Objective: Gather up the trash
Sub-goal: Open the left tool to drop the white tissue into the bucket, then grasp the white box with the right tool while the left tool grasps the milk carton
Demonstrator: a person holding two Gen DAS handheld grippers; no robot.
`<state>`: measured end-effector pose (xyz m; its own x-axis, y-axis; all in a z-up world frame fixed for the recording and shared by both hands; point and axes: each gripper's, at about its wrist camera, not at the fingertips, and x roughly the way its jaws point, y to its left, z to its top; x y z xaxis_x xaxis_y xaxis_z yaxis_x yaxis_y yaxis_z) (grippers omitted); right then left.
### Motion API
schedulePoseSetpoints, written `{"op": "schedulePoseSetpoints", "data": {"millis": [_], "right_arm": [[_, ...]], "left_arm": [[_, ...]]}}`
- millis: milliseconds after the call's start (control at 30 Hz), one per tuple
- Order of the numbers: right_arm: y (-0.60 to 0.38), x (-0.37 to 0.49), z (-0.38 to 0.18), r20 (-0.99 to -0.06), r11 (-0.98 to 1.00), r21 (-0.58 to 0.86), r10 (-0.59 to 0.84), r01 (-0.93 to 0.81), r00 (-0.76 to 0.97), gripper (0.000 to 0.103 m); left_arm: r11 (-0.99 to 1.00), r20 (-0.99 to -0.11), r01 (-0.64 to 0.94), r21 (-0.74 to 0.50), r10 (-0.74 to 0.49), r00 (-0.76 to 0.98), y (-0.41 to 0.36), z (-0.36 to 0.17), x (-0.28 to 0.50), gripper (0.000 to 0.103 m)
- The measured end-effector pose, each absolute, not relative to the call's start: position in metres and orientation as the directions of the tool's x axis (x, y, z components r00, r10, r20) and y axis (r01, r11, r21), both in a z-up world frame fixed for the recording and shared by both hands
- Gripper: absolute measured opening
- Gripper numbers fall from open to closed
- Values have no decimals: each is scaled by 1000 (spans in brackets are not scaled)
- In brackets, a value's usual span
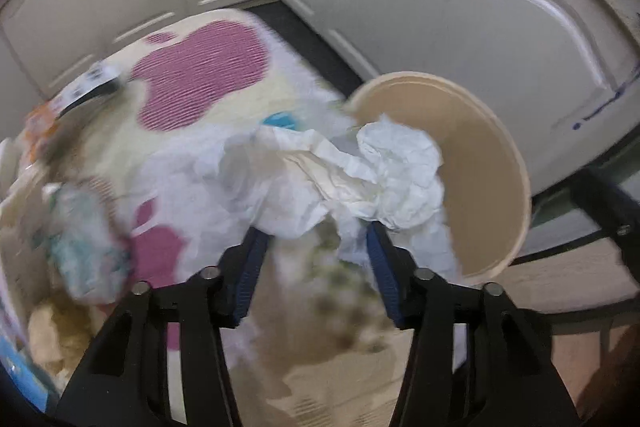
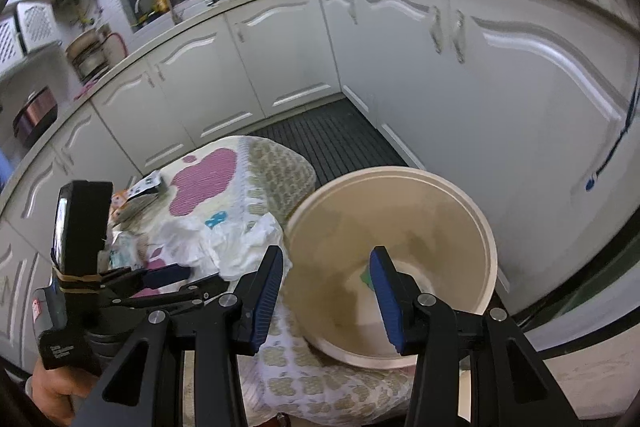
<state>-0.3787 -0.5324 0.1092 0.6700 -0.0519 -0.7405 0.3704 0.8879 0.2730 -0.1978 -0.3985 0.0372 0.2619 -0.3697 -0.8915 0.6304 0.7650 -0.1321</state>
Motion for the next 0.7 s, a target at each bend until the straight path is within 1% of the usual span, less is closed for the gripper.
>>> {"op": "schedulePoseSetpoints", "data": {"millis": [67, 100, 200, 467, 700], "right_arm": [[-539, -380, 106, -741, 879, 287, -48, 382, 669, 43], [-541, -381, 105, -740, 874, 293, -49, 387, 670, 43], [-544, -384, 106, -737, 870, 293, -58, 396, 673, 43], [-538, -384, 110, -732, 875, 297, -49, 383, 680, 44], [-519, -377, 121, -719, 897, 282, -36, 339, 694, 44]], "left_arm": [[731, -883, 660, -174, -412, 224, -410, 40, -201, 40], [702, -867, 682, -204, -453, 206, -417, 44, -205, 40], [671, -849, 704, -232, -493, 191, -423, 51, -214, 41], [679, -842, 691, -246, -504, 195, -406, 63, -214, 41], [715, -814, 674, -188, -497, 301, -378, 90, -219, 41]]}}
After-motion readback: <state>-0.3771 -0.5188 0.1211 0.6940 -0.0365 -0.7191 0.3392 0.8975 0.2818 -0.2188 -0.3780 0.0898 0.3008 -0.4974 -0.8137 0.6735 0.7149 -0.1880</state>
